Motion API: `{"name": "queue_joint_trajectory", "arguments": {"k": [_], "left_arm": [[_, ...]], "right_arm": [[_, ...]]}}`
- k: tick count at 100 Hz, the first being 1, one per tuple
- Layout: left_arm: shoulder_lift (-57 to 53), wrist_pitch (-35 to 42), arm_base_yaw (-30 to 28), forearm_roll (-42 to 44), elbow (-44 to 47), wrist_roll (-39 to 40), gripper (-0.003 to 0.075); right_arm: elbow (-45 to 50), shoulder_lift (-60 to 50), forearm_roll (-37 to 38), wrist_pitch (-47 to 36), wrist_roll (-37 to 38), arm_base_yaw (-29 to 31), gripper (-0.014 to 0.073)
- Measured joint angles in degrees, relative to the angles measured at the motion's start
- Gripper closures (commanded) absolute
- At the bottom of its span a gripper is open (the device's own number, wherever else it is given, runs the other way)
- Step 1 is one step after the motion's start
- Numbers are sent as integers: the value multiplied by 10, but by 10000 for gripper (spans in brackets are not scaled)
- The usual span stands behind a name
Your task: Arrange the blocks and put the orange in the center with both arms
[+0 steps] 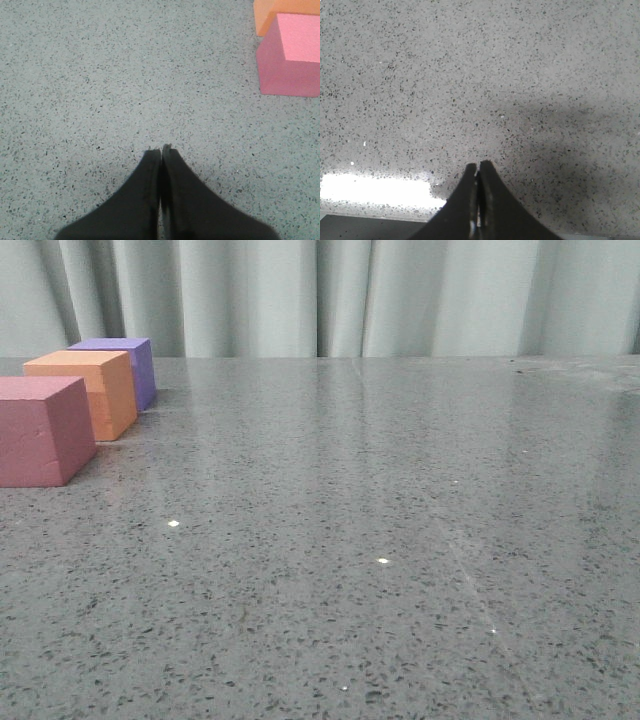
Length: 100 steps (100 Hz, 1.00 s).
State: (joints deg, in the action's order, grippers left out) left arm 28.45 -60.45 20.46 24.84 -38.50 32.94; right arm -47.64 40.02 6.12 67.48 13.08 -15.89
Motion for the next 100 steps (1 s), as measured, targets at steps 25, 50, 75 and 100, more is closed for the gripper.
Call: {"name": "queue_joint_trajectory", "arguments": {"k": [25, 50, 75, 100], "left_arm": [[0, 0, 0, 0, 0, 0, 739], [0, 0, 0, 0, 0, 0, 739], [0, 0, 0, 0, 0, 0, 739], [-18, 90, 0, 20, 41, -8, 739]], "right_arm": [[0, 0, 0, 0, 0, 0, 661], [0, 0, -1, 0, 0, 0, 661], [0, 0, -1, 0, 0, 0, 661], [0, 0, -1, 0, 0, 0, 661]]}}
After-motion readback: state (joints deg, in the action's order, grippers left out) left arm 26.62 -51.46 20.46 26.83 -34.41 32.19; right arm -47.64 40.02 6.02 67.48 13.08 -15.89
